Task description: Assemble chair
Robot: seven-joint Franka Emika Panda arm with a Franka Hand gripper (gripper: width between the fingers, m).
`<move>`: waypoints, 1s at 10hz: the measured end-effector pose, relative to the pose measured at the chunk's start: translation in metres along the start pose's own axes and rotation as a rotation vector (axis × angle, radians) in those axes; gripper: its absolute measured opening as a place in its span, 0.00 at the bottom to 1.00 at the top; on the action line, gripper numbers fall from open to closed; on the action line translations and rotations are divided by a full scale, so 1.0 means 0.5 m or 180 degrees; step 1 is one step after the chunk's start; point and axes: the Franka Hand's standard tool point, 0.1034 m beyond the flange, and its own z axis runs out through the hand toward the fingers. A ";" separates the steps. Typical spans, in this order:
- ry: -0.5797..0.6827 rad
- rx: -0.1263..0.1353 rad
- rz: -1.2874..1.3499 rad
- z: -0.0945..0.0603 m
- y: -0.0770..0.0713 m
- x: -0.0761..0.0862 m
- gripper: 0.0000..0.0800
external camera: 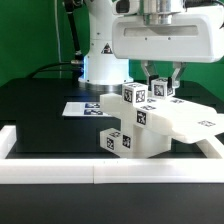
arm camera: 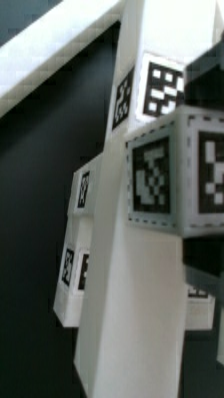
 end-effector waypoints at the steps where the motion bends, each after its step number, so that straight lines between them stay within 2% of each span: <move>1: -0.0001 0.0002 0.0219 0.000 0.000 0.000 0.36; 8: -0.0028 0.0024 0.1515 0.000 -0.005 -0.006 0.36; 10: -0.0068 0.0045 0.2106 0.001 -0.009 -0.010 0.36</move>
Offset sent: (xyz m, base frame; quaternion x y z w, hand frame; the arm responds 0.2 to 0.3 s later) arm 0.0000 0.0000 0.0000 0.0000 0.0000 0.1938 0.9810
